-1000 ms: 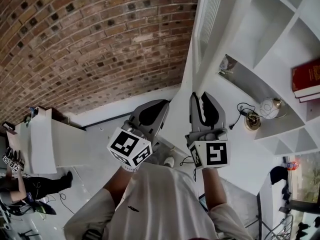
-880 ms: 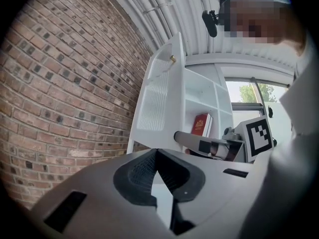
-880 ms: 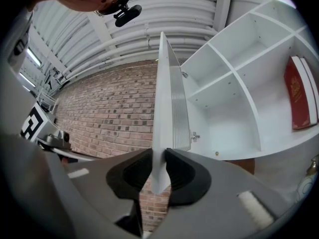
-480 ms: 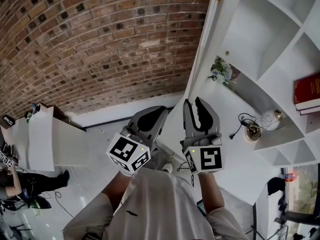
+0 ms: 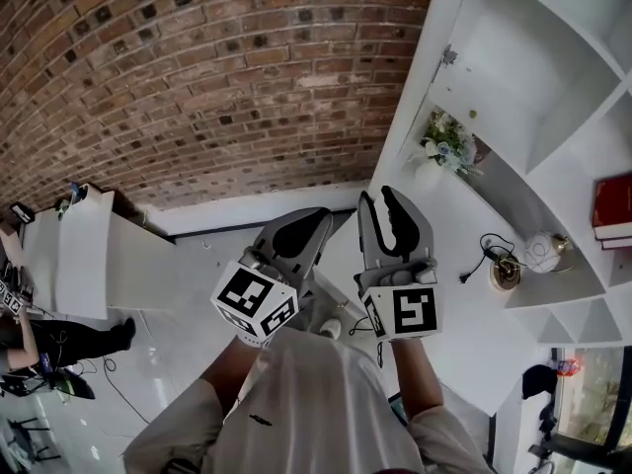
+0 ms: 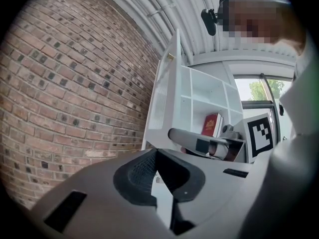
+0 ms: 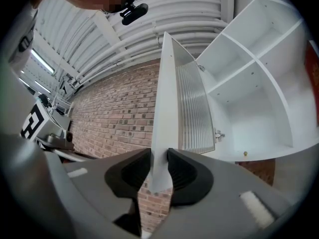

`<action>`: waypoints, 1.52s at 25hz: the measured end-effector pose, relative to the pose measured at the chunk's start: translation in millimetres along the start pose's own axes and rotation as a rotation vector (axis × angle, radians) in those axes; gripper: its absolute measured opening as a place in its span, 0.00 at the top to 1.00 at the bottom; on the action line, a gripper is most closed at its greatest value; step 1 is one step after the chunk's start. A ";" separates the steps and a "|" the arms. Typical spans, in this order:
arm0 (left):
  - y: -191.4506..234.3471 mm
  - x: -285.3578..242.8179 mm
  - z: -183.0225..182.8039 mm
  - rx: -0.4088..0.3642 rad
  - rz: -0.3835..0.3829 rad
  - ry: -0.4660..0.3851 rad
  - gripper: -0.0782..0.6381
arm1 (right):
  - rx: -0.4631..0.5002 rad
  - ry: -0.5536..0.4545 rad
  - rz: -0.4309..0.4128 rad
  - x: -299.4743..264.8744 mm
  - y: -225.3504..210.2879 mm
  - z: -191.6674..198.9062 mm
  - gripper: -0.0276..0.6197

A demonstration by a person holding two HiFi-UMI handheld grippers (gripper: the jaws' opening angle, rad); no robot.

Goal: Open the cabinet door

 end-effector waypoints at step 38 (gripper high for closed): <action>35.1 8.1 -2.3 0.028 -0.058 -0.011 0.88 | 0.006 0.015 -0.173 -71.5 18.6 6.0 0.79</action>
Point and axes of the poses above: the fingertips, and each gripper's own axes: x backward along the fingers, y to its left, z out of its underside, the point moved 8 cm from there along x, backward along the fingers, and after that the axes turned 11 degrees about -z, right-handed, at the moved point
